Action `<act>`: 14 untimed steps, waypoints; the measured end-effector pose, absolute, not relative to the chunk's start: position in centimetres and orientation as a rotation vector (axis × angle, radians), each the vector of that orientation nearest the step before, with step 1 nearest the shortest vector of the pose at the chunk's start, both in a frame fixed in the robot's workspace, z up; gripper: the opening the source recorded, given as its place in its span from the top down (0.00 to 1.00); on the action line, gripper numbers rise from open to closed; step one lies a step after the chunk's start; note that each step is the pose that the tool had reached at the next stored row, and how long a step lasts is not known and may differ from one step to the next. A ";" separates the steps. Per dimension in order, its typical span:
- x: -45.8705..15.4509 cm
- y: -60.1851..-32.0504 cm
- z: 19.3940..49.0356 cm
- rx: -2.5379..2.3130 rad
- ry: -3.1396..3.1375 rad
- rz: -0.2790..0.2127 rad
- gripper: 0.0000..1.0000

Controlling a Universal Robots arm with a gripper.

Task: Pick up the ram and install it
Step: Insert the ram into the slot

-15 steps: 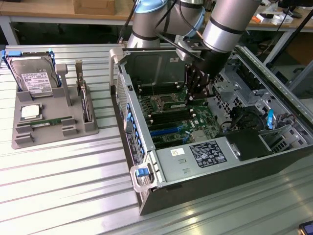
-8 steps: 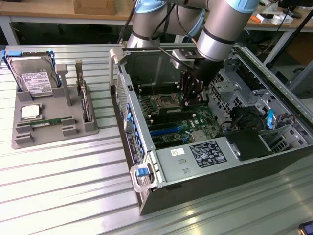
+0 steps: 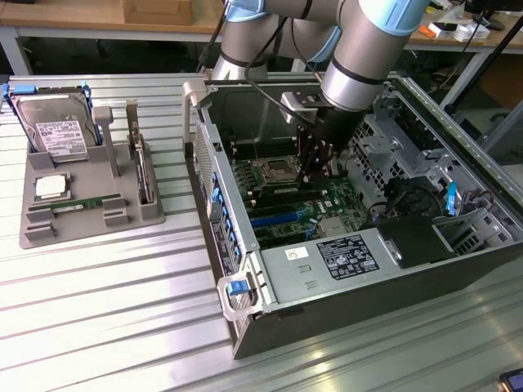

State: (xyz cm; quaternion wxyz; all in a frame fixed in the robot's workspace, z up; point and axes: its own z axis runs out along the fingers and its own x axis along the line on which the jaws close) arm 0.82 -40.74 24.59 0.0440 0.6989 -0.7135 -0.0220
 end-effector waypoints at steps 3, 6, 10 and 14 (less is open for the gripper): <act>0.7 -40.6 24.0 2.135 -2.182 -0.067 0.87; 0.5 -40.4 23.7 2.135 -2.182 -0.067 0.87; 0.5 -40.4 23.4 2.135 -2.181 -0.067 0.87; 0.6 -40.5 23.4 2.136 -2.181 -0.068 0.87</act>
